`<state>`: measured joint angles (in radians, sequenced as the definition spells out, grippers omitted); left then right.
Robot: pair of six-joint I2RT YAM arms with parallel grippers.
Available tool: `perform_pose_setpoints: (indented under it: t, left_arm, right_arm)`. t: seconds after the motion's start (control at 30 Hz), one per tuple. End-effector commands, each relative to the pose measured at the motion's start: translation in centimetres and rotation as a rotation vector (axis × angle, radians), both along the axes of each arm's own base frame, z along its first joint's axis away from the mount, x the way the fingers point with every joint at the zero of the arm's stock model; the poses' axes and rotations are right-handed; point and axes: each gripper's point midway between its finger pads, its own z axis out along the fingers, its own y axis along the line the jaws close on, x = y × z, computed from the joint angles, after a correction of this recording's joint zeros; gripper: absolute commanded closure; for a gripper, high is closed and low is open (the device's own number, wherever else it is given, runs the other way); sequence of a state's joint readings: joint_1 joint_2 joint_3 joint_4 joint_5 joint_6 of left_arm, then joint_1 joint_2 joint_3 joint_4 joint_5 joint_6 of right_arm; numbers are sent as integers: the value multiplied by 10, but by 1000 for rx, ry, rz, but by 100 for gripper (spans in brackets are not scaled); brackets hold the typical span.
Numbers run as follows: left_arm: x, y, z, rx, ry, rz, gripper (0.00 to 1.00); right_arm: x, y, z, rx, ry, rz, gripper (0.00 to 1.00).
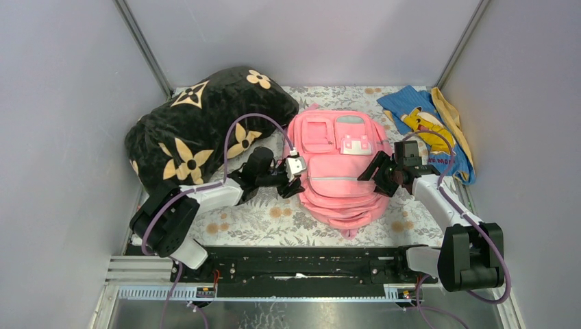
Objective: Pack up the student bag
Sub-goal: Zip the student bag at the center of the board.
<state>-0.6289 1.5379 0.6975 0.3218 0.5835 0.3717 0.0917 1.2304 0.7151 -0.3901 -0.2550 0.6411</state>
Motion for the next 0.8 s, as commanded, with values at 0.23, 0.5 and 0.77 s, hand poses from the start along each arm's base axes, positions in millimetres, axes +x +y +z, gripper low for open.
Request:
perform_pose_setpoints:
  t: [0.23, 0.5, 0.77]
  left_arm:
    - [7, -21, 25, -143, -96, -24, 43]
    - [9, -24, 12, -112, -38, -21, 60]
    - [14, -27, 2, -56, 44, -6, 88]
  right_arm:
    - [9, 9, 12, 43, -72, 21, 27]
    - [6, 10, 8, 43, -64, 28, 27]
    - [4, 11, 2, 49, -54, 27, 27]
